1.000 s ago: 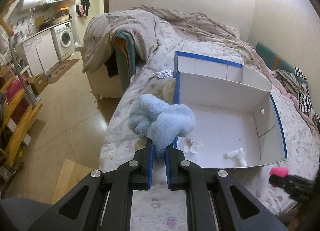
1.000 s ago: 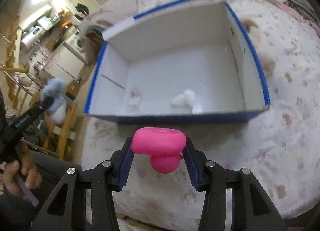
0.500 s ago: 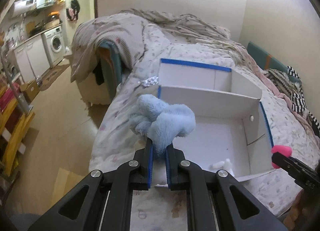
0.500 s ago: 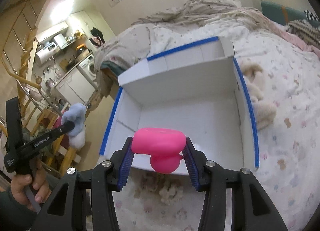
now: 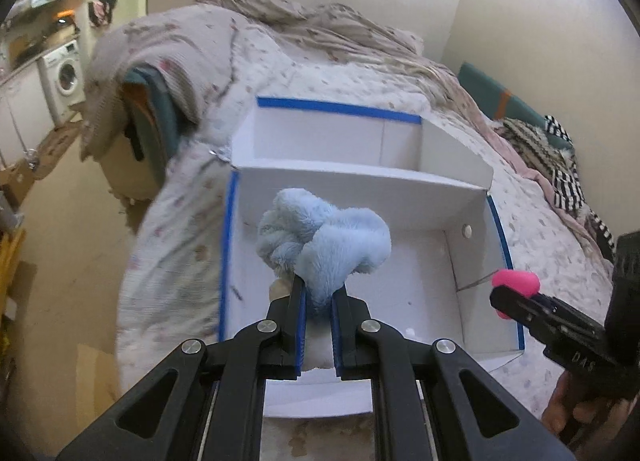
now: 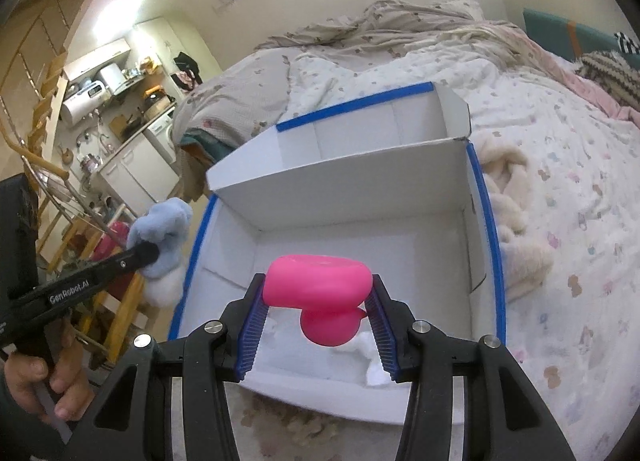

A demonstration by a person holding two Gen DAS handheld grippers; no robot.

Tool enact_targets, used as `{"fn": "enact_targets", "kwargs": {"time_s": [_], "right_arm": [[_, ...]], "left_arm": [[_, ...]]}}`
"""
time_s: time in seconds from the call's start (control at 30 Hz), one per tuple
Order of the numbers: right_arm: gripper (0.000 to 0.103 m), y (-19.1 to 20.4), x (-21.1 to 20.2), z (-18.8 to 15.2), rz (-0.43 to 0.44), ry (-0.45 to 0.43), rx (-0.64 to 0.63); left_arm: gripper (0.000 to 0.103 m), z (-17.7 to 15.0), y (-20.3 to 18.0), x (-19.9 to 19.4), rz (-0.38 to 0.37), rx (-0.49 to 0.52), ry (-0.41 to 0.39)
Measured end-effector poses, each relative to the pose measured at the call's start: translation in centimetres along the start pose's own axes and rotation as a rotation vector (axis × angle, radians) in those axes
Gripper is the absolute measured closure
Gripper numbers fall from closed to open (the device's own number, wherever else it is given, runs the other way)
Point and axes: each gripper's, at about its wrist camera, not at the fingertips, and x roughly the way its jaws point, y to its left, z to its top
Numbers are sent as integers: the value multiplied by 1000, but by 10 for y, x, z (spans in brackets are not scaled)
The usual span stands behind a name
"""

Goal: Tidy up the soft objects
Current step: 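Carry the scrunchie and the pink toy into the box with both tools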

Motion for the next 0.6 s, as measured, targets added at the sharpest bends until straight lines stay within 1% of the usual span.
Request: {"fn": "enact_targets", "kwargs": {"time_s": [0.07,0.13,0.2,0.27,0.37,0.47,0.6], "right_arm": [[52,-5,7,2,5,15,19],[52,-9,14,4,-7,33,27],[52,-12,23,3,-36,57,30],[52,-14,29,2,-35,81,48],[52,-14,39,-3,-42,116,53],[52,-14,48,-9,-58,147,48],[52,-15,59,-17,-85,192,50]], "left_arm": [[93,-3,2,14,-16,-14,28],[93,-9,6,31,-1,-35,61],[93,-14,9,43,-16,-54,94],[93,-18,11,54,-21,-71,113],[93,-25,10,66,10,-58,140],[93,-27,11,74,17,-61,160],[93,-29,6,76,29,-26,161]]}}
